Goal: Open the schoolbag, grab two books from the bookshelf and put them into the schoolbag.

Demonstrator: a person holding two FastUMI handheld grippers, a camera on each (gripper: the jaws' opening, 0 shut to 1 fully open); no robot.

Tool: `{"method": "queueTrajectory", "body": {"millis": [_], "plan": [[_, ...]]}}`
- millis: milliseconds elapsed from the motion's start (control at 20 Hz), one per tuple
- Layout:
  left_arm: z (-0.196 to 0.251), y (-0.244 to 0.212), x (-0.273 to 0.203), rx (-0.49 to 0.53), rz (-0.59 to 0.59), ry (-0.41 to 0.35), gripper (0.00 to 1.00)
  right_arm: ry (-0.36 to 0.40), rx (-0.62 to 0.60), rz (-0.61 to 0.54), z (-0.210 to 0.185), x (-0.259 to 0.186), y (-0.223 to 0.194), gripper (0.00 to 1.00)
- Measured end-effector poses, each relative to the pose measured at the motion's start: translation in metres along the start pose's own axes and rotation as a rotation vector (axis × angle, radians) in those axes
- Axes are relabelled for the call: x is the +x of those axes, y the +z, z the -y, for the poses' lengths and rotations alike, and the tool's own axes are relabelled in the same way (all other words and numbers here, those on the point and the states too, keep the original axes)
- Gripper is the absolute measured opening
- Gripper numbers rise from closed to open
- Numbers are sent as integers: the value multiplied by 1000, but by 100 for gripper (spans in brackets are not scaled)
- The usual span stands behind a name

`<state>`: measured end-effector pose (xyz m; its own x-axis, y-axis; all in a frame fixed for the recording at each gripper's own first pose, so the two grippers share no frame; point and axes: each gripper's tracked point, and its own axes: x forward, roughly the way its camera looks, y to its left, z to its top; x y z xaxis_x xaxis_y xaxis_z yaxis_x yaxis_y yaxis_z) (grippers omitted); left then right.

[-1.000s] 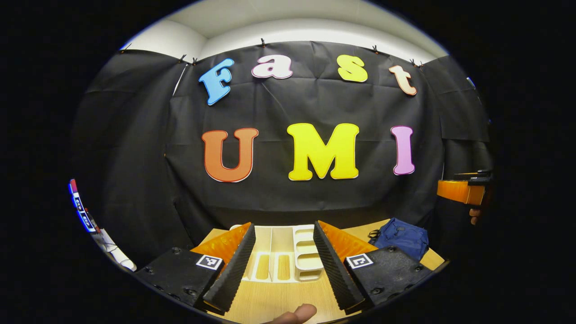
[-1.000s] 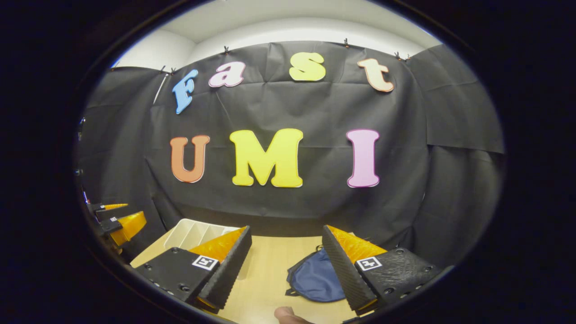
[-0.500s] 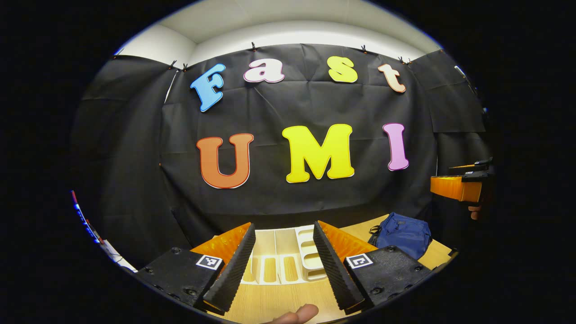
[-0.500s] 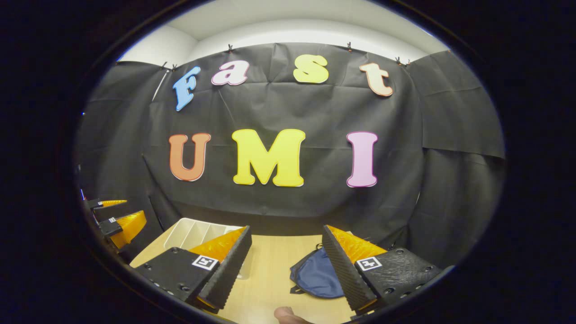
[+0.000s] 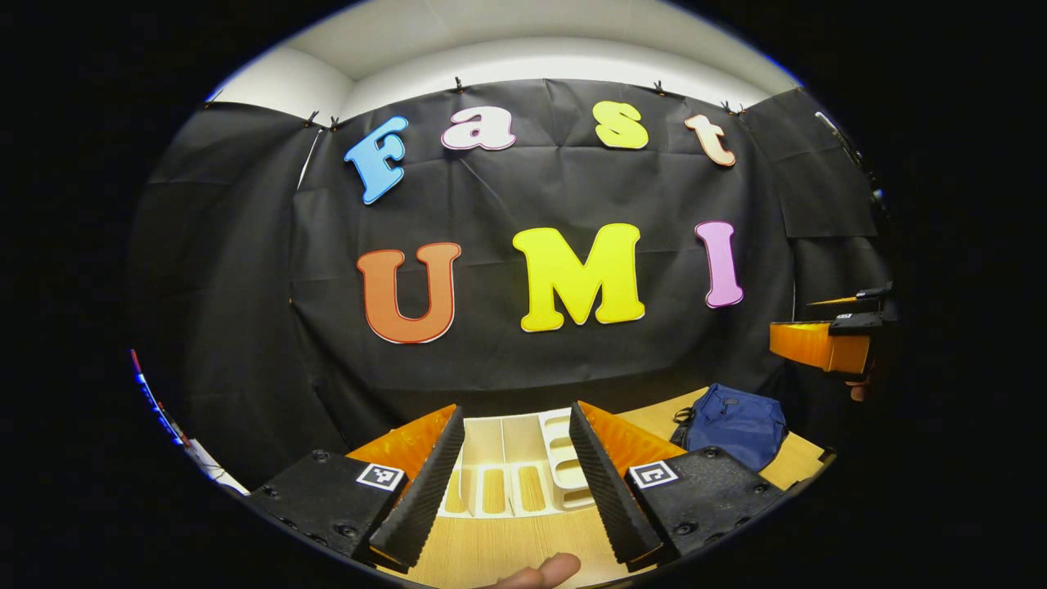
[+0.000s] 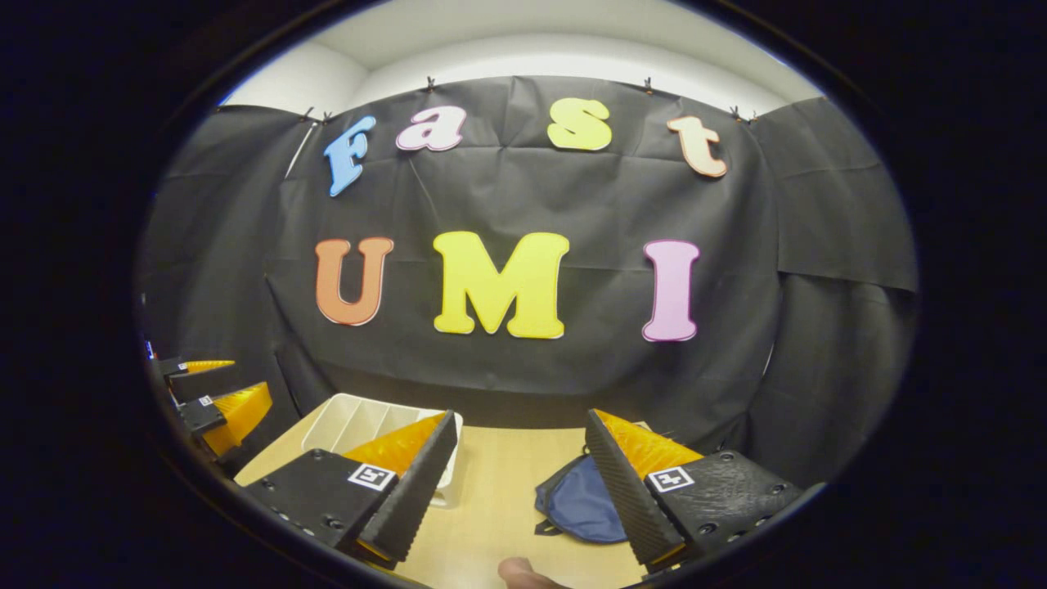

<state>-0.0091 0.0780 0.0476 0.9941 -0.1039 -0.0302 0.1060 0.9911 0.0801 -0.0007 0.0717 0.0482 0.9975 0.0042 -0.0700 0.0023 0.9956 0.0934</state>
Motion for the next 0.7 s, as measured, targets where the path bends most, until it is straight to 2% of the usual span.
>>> {"method": "queueTrajectory", "body": {"millis": [200, 250, 450, 500, 600, 650, 700], "plan": [[20, -3, -5, -5, -6, 15, 84, 20, -4, -13, 8, 6, -5, 96], [23, -4, -5, -6, -10, 17, 84, 24, -7, -18, 12, 8, -6, 99], [33, -5, -5, -5, -20, 33, 84, 35, -7, -22, 25, 14, -9, 96], [37, -5, -5, -6, -19, 37, 84, 38, -6, -21, 29, 15, -10, 99], [43, -4, -5, -4, -17, 47, 84, 41, -13, -16, 40, 18, -11, 96], [47, -5, -5, -1, -19, 54, 84, 43, -16, -13, 45, 19, -13, 99], [50, -5, -6, 4, -21, 63, 84, 48, -14, -9, 50, 20, -13, 96]]}}
